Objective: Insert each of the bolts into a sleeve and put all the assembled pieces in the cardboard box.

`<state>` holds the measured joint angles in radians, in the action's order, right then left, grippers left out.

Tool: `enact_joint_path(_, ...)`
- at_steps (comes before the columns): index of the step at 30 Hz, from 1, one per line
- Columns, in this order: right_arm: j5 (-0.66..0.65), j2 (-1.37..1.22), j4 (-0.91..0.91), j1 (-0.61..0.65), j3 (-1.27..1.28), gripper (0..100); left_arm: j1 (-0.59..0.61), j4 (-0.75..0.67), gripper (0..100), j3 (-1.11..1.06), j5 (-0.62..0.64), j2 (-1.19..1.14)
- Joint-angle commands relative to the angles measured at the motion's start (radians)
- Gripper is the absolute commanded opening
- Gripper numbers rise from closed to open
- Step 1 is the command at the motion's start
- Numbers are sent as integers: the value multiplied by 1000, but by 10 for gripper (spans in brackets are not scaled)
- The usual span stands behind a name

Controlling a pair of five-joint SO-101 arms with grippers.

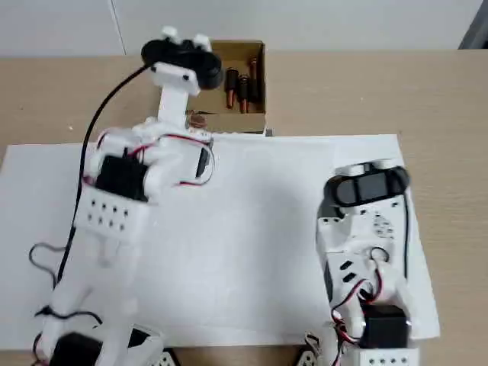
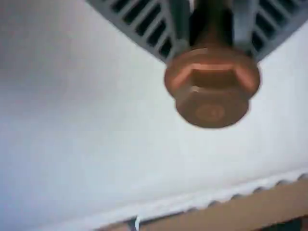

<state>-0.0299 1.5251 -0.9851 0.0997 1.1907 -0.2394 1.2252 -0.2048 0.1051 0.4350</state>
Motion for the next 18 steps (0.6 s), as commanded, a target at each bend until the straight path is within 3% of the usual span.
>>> enact_joint_path(1, 8, 18, 91, 35, 40, 2, -2, -193, 5, -176, 35, 170)
enact_joint_path(10, 8, 18, 283, 145, 169, 2, -8, -663, 5, -688, 164, 545)
enact_joint_path(18, 3, 18, 334, 292, 227, 2, -8, -772, 5, -931, 252, 813)
